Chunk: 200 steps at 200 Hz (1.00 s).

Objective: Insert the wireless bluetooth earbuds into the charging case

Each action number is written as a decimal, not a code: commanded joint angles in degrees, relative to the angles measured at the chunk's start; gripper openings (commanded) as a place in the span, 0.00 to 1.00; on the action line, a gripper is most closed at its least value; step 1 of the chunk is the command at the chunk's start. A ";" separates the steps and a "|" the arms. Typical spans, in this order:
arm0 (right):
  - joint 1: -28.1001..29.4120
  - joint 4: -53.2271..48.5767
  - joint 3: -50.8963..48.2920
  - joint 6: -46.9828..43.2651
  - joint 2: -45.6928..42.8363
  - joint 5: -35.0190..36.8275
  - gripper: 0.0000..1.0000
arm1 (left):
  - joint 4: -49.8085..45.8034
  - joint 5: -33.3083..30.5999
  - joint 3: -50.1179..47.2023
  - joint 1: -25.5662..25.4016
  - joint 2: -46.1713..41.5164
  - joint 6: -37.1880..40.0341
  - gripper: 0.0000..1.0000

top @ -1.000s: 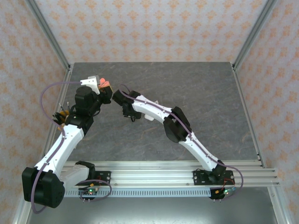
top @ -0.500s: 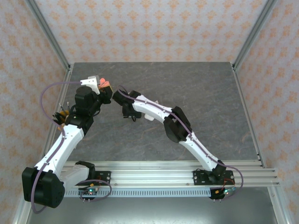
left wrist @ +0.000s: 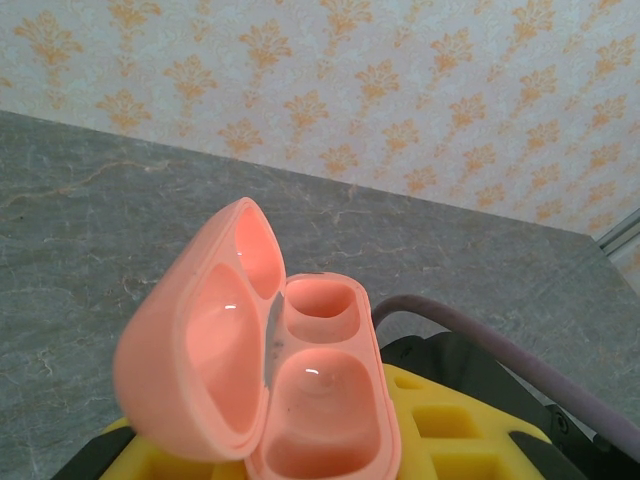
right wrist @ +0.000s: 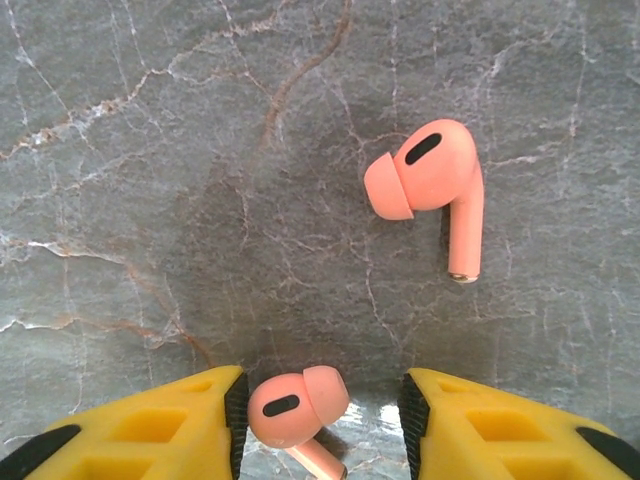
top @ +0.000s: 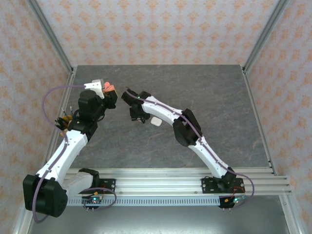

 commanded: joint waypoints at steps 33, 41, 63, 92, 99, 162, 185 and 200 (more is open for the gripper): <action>-0.52 2.53 -1.32 -1.95 -0.76 -1.69 0.42 | -0.81 0.70 2.01 0.67 0.31 0.99 0.00; -0.53 2.51 -1.07 -2.41 -0.62 -1.64 0.42 | -0.88 0.74 1.95 0.66 0.22 0.95 0.00; -0.44 1.32 0.15 -3.17 0.10 -1.21 0.42 | -0.90 0.70 1.84 0.64 0.13 0.75 0.00; -0.43 0.76 0.97 -3.31 0.59 -0.94 0.40 | -0.76 0.70 1.90 0.69 0.28 0.58 0.00; -0.43 0.83 1.09 -3.21 0.57 -0.87 0.39 | -0.73 0.75 1.89 0.67 0.26 0.53 0.00; -0.34 0.85 1.87 -2.33 1.09 -0.69 0.35 | -0.77 0.74 1.92 0.68 0.52 0.38 0.00; -0.35 0.79 1.86 -2.37 1.09 -0.67 0.33 | -0.82 0.70 1.75 0.69 0.41 0.38 0.00; -0.34 0.76 1.95 -2.25 0.92 -0.68 0.32 | -0.90 0.52 1.66 0.68 0.39 0.39 0.00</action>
